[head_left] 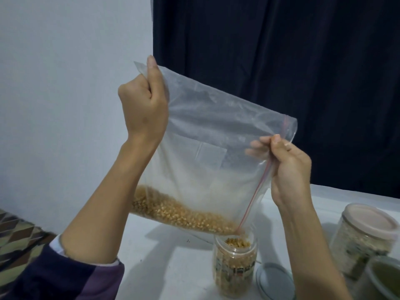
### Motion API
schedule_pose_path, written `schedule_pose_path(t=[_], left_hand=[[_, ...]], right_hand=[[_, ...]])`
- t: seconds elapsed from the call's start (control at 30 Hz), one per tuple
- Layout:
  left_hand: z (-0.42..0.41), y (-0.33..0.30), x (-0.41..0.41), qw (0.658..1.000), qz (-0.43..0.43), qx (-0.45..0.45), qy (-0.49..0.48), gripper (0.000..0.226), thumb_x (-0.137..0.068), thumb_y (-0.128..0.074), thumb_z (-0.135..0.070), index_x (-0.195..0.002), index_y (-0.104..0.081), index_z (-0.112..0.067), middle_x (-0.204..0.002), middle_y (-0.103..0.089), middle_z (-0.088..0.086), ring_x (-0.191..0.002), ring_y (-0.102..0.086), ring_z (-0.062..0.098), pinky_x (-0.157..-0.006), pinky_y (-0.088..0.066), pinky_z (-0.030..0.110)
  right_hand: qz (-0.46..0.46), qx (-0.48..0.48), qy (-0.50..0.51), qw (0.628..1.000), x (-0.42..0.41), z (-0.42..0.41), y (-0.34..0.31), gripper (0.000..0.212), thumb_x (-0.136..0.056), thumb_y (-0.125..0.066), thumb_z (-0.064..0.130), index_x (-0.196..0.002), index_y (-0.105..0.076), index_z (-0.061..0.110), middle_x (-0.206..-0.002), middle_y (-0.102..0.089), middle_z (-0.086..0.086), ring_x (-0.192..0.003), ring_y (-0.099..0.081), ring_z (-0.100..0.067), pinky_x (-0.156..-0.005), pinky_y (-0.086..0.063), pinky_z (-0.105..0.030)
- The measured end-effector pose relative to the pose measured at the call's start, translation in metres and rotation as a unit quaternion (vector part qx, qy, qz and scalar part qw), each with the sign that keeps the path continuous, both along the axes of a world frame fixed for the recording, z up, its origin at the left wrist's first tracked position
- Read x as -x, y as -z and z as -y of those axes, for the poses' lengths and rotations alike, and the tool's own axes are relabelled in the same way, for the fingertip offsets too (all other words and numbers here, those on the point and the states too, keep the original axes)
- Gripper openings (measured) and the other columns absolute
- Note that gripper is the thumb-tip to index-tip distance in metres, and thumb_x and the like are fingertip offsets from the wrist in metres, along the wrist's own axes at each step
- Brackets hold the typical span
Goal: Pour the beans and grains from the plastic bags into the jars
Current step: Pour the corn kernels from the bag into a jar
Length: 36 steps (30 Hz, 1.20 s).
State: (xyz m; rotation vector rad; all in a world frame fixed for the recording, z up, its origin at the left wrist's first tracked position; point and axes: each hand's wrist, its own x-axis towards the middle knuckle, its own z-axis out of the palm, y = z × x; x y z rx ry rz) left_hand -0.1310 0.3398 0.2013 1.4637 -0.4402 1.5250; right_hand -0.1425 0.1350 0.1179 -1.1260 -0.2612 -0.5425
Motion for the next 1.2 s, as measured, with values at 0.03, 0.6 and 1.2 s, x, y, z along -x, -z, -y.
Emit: schedule_pose_path(t=[0.03,0.6,1.2], left_hand=[[-0.001,-0.001,0.0,1.0,0.0,0.003,-0.002,0.058,-0.1,-0.037,-0.017,-0.046,-0.021,-0.025,-0.032,-0.032,-0.014,-0.032,-0.032,0.005,-0.041,-0.021,0.01],[-0.013,-0.007,0.007,1.0,0.007,0.01,-0.023,0.056,-0.101,-0.036,-0.018,-0.048,-0.017,-0.024,-0.032,-0.029,-0.013,-0.032,-0.027,0.005,-0.042,-0.018,0.012],[-0.019,-0.004,0.013,1.0,0.017,0.015,-0.018,0.057,-0.101,-0.036,-0.017,-0.047,-0.018,-0.025,-0.032,-0.03,-0.015,-0.032,-0.029,0.004,-0.042,-0.02,0.011]], right_hand=[[-0.001,0.001,-0.009,1.0,0.002,-0.001,0.0,0.028,-0.1,-0.045,0.012,-0.08,-0.064,0.005,-0.068,-0.071,-0.003,-0.065,-0.07,-0.018,-0.087,-0.053,-0.036],[-0.011,0.001,-0.03,0.999,0.008,-0.013,-0.007,0.027,-0.1,-0.046,0.013,-0.082,-0.064,0.006,-0.071,-0.073,-0.003,-0.074,-0.072,-0.016,-0.088,-0.053,-0.028],[-0.006,0.033,-0.044,0.998,-0.001,-0.014,-0.015,0.026,-0.1,-0.047,0.014,-0.083,-0.065,0.007,-0.077,-0.074,-0.004,-0.08,-0.073,-0.02,-0.097,-0.05,-0.037]])
